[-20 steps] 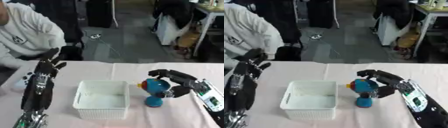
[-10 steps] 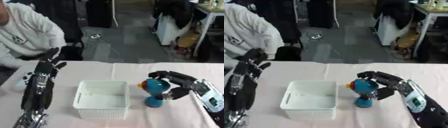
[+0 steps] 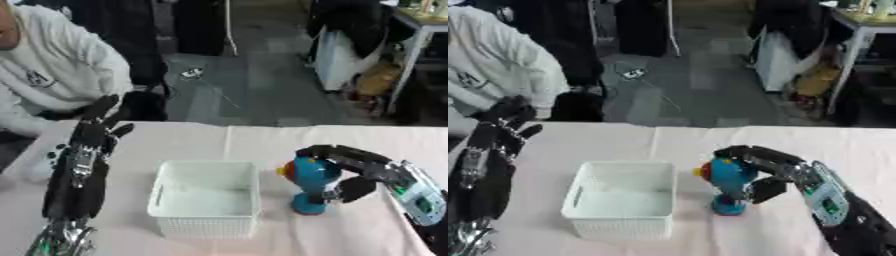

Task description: Pick up objects on the table and place them in the box.

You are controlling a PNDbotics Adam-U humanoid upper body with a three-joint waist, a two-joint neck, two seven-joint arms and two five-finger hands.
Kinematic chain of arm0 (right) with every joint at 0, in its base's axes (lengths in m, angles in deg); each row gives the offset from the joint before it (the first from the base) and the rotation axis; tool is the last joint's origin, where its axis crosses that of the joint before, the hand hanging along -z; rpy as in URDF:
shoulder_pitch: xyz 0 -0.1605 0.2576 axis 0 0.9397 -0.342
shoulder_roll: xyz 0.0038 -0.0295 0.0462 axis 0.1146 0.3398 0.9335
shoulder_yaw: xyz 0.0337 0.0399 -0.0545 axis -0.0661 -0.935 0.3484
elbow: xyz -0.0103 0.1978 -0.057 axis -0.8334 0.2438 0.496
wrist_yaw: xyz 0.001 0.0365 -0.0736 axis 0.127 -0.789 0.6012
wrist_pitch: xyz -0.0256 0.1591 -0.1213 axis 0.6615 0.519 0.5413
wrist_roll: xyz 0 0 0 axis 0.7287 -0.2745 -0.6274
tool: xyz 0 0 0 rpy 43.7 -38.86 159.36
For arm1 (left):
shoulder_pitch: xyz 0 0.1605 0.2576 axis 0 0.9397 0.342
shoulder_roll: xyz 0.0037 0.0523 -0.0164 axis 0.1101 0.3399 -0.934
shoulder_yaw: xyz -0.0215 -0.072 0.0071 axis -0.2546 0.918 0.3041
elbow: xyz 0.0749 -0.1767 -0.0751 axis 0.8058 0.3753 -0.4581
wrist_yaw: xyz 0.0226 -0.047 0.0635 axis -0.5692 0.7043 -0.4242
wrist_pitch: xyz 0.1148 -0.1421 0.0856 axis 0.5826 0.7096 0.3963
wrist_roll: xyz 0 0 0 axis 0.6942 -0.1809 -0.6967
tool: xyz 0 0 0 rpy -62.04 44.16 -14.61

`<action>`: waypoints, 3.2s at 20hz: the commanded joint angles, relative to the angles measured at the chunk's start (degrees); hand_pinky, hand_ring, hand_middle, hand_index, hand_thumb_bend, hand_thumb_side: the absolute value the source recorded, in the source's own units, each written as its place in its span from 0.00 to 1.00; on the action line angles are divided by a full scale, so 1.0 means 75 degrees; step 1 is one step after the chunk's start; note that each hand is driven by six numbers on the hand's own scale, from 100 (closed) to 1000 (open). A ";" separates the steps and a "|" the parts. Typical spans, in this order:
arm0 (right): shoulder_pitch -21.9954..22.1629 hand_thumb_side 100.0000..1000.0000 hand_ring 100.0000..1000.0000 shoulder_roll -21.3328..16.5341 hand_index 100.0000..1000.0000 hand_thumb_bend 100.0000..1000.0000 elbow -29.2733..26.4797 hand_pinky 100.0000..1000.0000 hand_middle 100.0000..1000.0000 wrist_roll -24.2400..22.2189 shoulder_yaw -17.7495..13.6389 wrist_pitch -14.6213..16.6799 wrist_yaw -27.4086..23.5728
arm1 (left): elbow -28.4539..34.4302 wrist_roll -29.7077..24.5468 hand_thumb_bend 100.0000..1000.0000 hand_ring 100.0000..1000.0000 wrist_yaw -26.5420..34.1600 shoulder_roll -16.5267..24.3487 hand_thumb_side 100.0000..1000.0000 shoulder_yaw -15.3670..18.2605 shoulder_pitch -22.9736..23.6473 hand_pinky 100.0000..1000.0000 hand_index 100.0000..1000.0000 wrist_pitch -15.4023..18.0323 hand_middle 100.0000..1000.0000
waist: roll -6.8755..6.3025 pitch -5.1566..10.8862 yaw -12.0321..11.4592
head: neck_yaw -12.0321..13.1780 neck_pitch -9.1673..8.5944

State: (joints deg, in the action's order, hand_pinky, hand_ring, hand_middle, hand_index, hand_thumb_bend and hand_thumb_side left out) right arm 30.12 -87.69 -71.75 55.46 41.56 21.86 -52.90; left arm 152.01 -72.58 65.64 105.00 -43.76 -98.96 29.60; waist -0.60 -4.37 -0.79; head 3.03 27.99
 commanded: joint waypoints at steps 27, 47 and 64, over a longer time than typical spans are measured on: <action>-0.0446 0.55 0.81 -0.0021 0.97 0.49 0.0476 0.64 0.85 0.0533 -0.0271 0.0001 0.0634 | 0.0239 -0.0073 0.22 0.90 0.0057 0.0093 0.83 -0.0037 -0.0213 0.84 0.97 0.0007 0.95 | 0.0007 0.0024 -0.0152 | -0.0089 -0.0252; -0.0482 0.52 0.72 0.0086 0.92 0.43 0.0795 0.45 0.79 0.0485 -0.0366 -0.0059 0.0639 | 0.0256 -0.0095 0.22 0.90 0.0062 0.0083 0.83 -0.0049 -0.0283 0.84 0.97 0.0000 0.95 | 0.0014 -0.0036 -0.0219 | -0.0067 -0.0329; -0.0412 0.25 0.21 0.0194 0.52 0.34 0.0948 0.00 0.39 0.1394 -0.0409 0.0035 0.0651 | 0.0265 -0.0130 0.21 0.90 0.0076 0.0076 0.83 -0.0066 -0.0328 0.84 0.97 -0.0011 0.95 | 0.0014 -0.0066 -0.0233 | -0.0014 -0.0355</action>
State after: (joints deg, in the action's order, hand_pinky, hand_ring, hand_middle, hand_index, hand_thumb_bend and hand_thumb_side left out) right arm 27.84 -85.99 -64.32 65.23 38.72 22.02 -47.95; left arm 152.72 -73.33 66.13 104.96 -44.43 -100.45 29.35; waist -0.39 -5.52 -2.55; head 3.03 25.99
